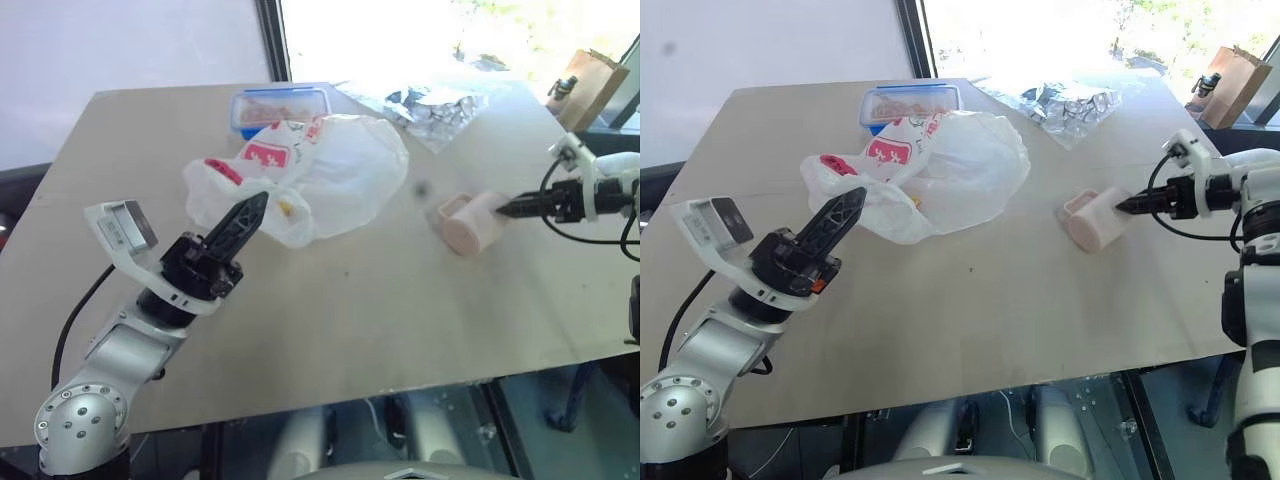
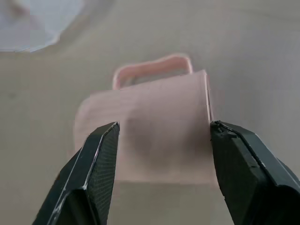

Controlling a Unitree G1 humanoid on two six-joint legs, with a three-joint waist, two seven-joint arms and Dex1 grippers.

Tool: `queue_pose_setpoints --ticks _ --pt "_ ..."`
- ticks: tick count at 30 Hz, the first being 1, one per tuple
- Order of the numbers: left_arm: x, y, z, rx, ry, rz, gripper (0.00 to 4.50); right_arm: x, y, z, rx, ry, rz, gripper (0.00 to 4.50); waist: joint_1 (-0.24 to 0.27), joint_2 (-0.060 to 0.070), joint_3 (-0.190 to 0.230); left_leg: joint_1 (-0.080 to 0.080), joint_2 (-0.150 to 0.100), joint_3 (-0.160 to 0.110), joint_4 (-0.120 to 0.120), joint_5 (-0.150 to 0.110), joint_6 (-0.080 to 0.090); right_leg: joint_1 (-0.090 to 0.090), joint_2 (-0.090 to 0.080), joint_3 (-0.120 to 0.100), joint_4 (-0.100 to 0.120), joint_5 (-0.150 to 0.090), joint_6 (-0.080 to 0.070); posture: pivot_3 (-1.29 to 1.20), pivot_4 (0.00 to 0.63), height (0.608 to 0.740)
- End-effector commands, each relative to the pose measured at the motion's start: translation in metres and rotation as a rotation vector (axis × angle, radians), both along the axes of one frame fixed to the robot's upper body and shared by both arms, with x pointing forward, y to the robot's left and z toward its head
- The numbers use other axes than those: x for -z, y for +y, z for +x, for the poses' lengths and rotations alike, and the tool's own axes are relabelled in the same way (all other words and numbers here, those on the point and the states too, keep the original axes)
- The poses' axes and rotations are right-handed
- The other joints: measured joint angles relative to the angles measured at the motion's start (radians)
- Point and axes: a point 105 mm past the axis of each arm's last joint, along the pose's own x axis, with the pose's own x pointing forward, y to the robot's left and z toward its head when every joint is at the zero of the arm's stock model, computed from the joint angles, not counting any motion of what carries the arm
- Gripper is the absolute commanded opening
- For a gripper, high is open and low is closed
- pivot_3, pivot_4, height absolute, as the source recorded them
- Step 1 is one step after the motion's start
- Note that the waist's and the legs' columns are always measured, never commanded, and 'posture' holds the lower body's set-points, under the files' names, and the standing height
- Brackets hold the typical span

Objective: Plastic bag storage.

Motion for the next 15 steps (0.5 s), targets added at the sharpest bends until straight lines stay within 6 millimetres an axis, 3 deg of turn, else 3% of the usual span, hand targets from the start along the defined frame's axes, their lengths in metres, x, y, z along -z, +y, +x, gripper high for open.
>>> queue_pose_setpoints --ticks 1,6,9,12,15 --pt "-0.011 -0.001 -0.003 0.007 -0.050 0.002 0.00 -0.001 0.022 -0.034 -0.146 -0.009 0.034 3.09 0.014 0.000 0.000 -0.001 -0.001 -0.001 0.001 0.000 0.000 0.000 -0.001 -0.001 0.001 0.000 0.000 0.00 0.150 0.740" --pt "-0.011 -0.001 0.002 0.030 -0.051 0.007 0.00 0.000 0.038 -0.062 -0.108 -0.027 0.083 3.09 0.026 0.003 0.002 -0.001 -0.002 -0.001 0.002 0.000 -0.001 -0.001 -0.002 0.000 0.004 -0.001 0.001 0.00 0.150 0.740" --pt "-0.012 -0.001 0.005 0.041 -0.054 0.009 0.00 -0.002 0.043 -0.065 -0.075 -0.047 0.130 3.09 0.025 0.003 0.002 0.001 -0.002 0.001 0.003 0.000 -0.001 -0.001 -0.002 0.000 0.006 -0.001 0.002 0.00 0.150 0.740" --pt "-0.012 -0.002 0.006 0.049 -0.057 0.011 0.00 -0.005 0.048 -0.060 -0.024 -0.072 0.199 2.35 0.024 0.002 0.001 0.001 -0.002 0.001 0.003 -0.001 0.001 -0.001 -0.001 0.001 0.006 -0.001 0.002 0.00 0.150 0.740" --pt "-0.011 -0.002 0.005 0.048 -0.058 0.012 0.00 -0.004 0.054 -0.058 0.011 -0.096 0.247 0.90 0.025 0.002 0.001 0.001 -0.002 0.001 0.003 -0.001 0.000 -0.001 0.000 0.001 0.007 -0.001 0.002 0.00 0.150 0.740"
